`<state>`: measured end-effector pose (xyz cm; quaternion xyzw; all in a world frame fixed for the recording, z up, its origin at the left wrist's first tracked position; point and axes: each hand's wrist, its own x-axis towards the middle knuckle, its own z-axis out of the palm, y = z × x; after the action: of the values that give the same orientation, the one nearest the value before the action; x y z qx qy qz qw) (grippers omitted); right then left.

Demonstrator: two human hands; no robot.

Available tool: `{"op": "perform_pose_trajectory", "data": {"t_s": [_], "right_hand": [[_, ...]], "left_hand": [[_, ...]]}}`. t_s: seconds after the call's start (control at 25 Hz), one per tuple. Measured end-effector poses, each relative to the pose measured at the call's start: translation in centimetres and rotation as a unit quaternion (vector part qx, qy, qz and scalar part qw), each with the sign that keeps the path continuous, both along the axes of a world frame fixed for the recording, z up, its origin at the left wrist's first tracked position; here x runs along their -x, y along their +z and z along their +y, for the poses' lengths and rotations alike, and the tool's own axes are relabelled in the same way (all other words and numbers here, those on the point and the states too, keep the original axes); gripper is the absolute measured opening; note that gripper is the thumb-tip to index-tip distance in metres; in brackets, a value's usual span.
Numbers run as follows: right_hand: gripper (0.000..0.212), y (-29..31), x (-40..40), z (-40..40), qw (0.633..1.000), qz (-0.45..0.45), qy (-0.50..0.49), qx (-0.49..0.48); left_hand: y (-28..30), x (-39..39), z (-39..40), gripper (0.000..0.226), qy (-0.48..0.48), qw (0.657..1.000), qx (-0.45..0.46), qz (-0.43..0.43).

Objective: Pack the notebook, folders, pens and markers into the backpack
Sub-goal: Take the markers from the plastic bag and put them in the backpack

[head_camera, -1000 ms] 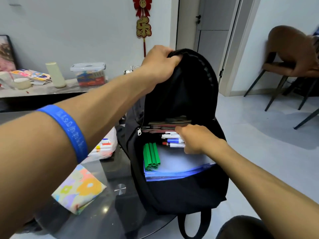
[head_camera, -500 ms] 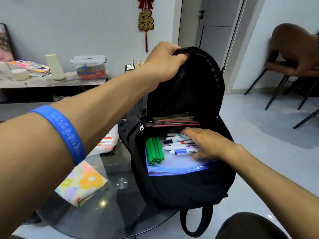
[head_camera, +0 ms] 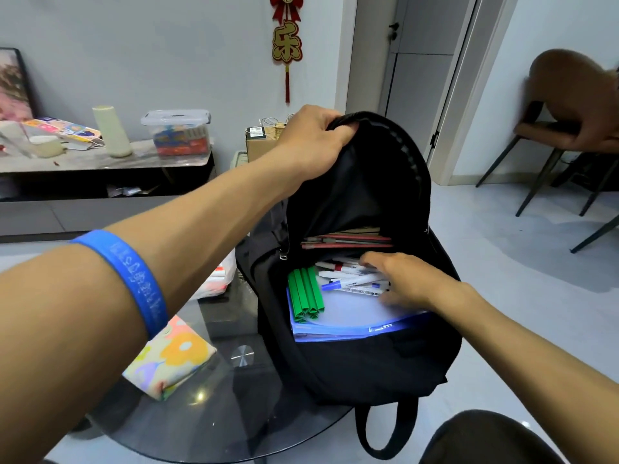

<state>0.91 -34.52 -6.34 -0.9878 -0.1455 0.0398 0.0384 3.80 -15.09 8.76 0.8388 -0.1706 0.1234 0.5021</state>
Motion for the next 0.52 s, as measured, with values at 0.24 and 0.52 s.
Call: {"op": "perform_pose_trajectory", "data": {"t_s": [0.24,0.52], "right_hand": [[0.021,-0.3,1.6,1.9,0.962,-0.199,0.012,0.185],[0.01,3.7,6.6,7.4,0.939,-0.316,0.123,-0.06]], "left_hand": [[-3.8,-3.1,2.1,0.031,0.222,0.964,-0.144,0.009],[-11.6,-1.2,6.4,0.024,0.07,0.982,0.032,0.172]]}}
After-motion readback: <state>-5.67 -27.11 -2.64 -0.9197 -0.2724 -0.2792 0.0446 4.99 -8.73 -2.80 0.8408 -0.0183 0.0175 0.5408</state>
